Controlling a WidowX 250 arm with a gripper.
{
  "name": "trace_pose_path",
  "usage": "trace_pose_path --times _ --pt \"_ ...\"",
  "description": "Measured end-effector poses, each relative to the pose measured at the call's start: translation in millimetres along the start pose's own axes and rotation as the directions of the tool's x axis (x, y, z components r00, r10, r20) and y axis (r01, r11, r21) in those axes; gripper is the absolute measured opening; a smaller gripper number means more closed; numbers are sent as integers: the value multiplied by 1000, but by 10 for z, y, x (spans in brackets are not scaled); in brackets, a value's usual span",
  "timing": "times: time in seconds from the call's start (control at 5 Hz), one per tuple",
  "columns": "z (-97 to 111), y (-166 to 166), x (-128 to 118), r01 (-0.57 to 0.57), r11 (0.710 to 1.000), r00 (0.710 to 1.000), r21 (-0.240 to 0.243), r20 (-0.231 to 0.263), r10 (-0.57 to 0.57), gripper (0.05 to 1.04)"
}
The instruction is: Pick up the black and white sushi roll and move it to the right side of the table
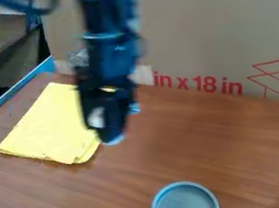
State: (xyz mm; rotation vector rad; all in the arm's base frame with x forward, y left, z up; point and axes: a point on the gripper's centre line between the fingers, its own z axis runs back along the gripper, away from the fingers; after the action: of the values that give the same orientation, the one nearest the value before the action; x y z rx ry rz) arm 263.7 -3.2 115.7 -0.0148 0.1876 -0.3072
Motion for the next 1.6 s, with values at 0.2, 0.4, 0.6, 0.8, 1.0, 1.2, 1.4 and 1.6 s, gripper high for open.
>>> trace_pose_path --times 0.2,0.4,0.6,0.8,1.0,1.2,1.4,1.6 --pt "-56 -328 630 96 995 994 2 -44 -96 594" --pt "-127 -443 1096 160 987 985 7 -62 -160 594" --pt "-227 -434 1251 158 987 983 18 -96 -156 594" --pt "-392 -456 1278 94 994 990 48 -112 -88 594" --pt "-511 -458 1249 55 998 989 38 -141 -49 594" --pt "-605 -474 1205 47 999 980 18 -196 -42 594" --pt "-625 -449 1211 37 999 975 -10 -218 -38 671" --pt "-621 -437 1204 28 999 975 -20 -218 -31 961"
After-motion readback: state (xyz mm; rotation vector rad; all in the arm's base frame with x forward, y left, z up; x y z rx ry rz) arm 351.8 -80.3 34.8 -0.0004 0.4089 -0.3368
